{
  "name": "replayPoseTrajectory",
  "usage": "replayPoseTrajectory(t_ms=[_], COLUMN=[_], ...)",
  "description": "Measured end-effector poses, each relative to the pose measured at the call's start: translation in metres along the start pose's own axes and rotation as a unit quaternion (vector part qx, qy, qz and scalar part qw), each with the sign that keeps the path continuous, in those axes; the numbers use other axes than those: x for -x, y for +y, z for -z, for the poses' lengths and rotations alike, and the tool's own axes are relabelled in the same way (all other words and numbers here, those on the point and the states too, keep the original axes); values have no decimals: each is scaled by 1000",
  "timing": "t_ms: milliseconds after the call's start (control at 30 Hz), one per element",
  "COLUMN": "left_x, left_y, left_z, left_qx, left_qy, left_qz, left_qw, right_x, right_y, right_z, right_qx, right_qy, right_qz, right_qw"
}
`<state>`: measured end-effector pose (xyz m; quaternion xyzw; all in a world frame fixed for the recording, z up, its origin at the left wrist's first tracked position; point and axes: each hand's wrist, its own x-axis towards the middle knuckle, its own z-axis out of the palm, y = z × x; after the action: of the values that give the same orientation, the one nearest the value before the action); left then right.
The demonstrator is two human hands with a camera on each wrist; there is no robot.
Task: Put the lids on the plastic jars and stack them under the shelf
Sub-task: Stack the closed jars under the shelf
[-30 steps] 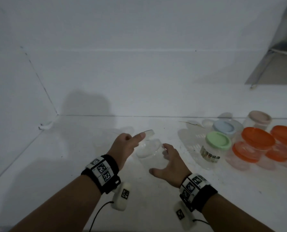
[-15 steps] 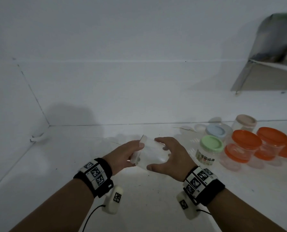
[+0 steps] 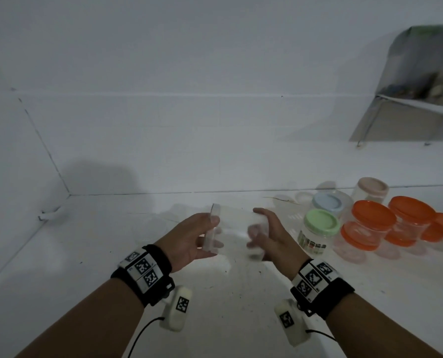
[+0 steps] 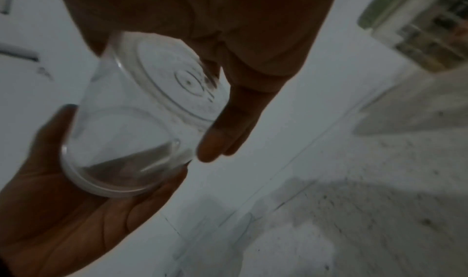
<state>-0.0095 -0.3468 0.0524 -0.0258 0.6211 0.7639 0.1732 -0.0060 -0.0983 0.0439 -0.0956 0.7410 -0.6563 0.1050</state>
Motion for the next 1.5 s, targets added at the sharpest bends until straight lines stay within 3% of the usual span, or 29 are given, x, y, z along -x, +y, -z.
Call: replayPoseTrajectory(t_ms=[67, 133, 200, 333, 467, 667, 800, 900, 1000, 1067, 1133, 1233, 1367, 1500], left_x=[4, 2, 0, -6, -11, -21, -33, -47, -63, -69, -75, -85, -97, -102], left_y=[6, 10, 14, 13, 8, 10, 13, 18, 16, 10, -1, -20, -49, -79], left_z=[-2, -3, -5, -2, -6, -29, -54, -81, -121, -156, -190, -229, -251, -258], left_qx=[-84, -148, -150, -99, -50, -67, -107, -197, -319, -376, -380, -354, -430, -457], left_qy=[-48, -73, -60, -33, -42, -85, -94, -107, -112, -133, -144, -128, -132, -112], left_qz=[-35, -56, -57, -40, -15, -20, -47, -71, -83, -101, -119, -113, -73, -33], left_qw=[995, 985, 985, 994, 998, 994, 989, 972, 938, 911, 906, 919, 890, 882], right_x=[-4, -7, -9, -7, -9, -4, 8, 28, 50, 63, 76, 94, 107, 102], right_y=[0, -1, 1, 0, 11, 8, 4, -1, -1, 4, 14, 38, 85, 125], right_z=[2, 5, 9, 23, 32, 45, 73, 108, 135, 149, 168, 209, 268, 308], right_qx=[-91, -171, -202, -188, -189, -158, -152, 41, 254, 316, 319, 259, 223, 178], right_qy=[14, -5, -21, -75, -40, 26, 11, 14, 45, 58, 95, 157, 266, 346], right_qz=[-119, -234, -262, -199, -106, -147, -153, -114, -36, -7, 7, -34, -101, -162], right_qw=[989, 957, 943, 959, 975, 976, 976, 993, 965, 947, 943, 953, 933, 907])
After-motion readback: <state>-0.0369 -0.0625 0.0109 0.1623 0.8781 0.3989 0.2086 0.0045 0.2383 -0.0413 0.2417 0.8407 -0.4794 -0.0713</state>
